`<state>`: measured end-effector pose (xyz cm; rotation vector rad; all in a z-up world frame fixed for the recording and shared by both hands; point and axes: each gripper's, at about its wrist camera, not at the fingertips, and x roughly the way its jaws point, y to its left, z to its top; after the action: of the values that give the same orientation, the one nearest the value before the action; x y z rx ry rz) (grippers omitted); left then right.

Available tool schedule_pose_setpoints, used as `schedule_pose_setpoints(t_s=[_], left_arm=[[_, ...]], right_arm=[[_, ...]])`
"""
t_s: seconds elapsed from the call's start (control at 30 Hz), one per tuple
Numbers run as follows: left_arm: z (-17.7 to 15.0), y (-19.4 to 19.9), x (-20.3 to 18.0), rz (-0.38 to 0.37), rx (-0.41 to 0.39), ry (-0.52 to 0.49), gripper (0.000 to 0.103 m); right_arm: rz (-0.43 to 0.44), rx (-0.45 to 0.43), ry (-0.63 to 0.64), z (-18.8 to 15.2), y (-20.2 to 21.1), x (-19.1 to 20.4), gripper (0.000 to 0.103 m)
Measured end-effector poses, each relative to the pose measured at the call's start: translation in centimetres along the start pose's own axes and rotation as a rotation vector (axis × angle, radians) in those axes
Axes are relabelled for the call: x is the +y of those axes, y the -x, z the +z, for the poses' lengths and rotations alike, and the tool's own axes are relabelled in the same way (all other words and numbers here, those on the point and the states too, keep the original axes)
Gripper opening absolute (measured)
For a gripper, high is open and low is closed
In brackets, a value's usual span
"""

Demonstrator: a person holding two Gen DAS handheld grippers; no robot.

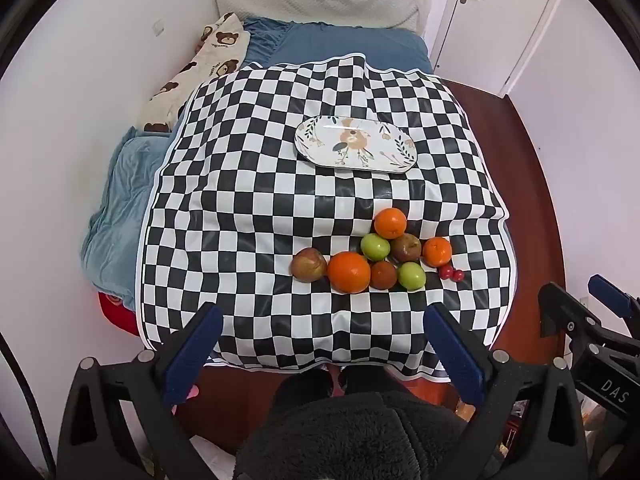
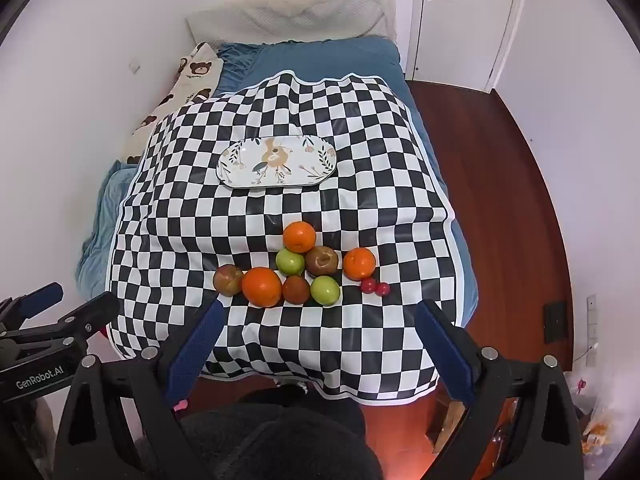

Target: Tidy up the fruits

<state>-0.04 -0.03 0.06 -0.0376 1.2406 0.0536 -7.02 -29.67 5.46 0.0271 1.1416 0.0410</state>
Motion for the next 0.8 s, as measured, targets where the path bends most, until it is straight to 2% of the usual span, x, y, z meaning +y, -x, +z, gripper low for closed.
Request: schedule_pose_setpoints(t_s=[0.8], left_arm=[[0.0, 0.01, -0.01, 0.001, -0.003, -0.001, 0.103]], right_arm=[[0.02, -0.009, -0.005, -0.09, 0.16, 0.1, 0.098]])
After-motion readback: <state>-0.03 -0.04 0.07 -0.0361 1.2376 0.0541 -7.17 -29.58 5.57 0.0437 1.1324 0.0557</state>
